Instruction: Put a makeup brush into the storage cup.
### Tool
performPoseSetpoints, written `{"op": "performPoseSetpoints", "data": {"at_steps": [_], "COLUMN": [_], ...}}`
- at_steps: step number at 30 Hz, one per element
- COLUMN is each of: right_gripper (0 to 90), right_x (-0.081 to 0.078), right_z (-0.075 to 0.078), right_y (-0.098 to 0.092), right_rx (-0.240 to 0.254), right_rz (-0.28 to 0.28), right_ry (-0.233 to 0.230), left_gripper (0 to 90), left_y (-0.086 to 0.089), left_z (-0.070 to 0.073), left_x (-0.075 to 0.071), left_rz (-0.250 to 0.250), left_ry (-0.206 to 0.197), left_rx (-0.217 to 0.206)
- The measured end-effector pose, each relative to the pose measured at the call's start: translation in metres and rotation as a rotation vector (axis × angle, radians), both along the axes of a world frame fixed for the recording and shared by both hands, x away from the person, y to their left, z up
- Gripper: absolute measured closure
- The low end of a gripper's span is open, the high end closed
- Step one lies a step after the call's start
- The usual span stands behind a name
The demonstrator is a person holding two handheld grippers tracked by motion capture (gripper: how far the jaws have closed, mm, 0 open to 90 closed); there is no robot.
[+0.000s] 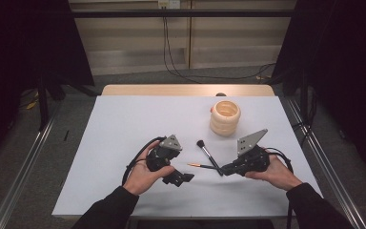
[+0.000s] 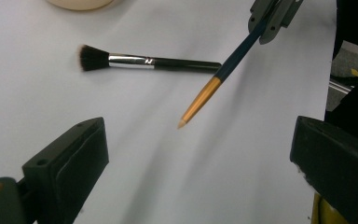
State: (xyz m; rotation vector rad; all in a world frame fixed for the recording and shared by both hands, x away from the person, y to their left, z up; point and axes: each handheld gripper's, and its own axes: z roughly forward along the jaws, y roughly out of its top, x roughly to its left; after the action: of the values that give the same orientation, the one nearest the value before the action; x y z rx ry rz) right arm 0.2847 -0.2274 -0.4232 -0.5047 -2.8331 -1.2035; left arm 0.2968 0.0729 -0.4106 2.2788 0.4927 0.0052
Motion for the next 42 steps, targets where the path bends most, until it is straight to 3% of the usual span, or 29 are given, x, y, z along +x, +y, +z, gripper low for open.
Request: {"op": "performPoseSetpoints", "data": {"at_steps": [4,9,11,17,21,30,36,40,42], "right_gripper": [85.9,85.8,85.9,85.9,85.9,85.9,85.9,85.9,85.9], "right_x": [-0.001,-0.003,-0.006,-0.007,-0.007,-0.011,-0.012,-0.013,-0.013], "right_z": [-0.002,0.002,0.004,0.007,0.010,0.014,0.018,0.018,0.018], "right_y": [-0.001,-0.005,-0.006,-0.011,-0.013,-0.014,-0.016,-0.013,-0.012], "right_rx": [0.026,0.093,0.110,0.199,0.262,0.345,0.408,0.418,0.419], "right_rz": [-0.024,-0.030,-0.023,-0.064,-0.080,-0.118,-0.142,-0.132,-0.134], "right_ry": [-0.006,-0.027,-0.040,-0.063,-0.073,-0.099,-0.116,-0.116,-0.121], "left_gripper": [4.2,4.1,4.1,4.1,4.1,4.1,6.5,6.5,6.3], "left_y": [0.003,0.008,0.009,0.011,0.013,0.012,0.012,0.011,0.011], "left_z": [-0.002,-0.002,-0.001,-0.001,0.002,0.002,0.003,0.004,0.005], "left_x": [-0.002,-0.001,-0.002,-0.002,-0.002,-0.005,-0.006,-0.008,-0.008], "left_rz": [0.026,0.042,0.045,0.050,0.060,0.058,0.054,0.067,0.060], "left_ry": [-0.002,0.002,-0.008,0.003,-0.005,-0.016,-0.039,-0.070,-0.091], "left_rx": [-0.027,-0.074,-0.066,-0.120,-0.127,-0.166,-0.192,-0.209,-0.243]}}
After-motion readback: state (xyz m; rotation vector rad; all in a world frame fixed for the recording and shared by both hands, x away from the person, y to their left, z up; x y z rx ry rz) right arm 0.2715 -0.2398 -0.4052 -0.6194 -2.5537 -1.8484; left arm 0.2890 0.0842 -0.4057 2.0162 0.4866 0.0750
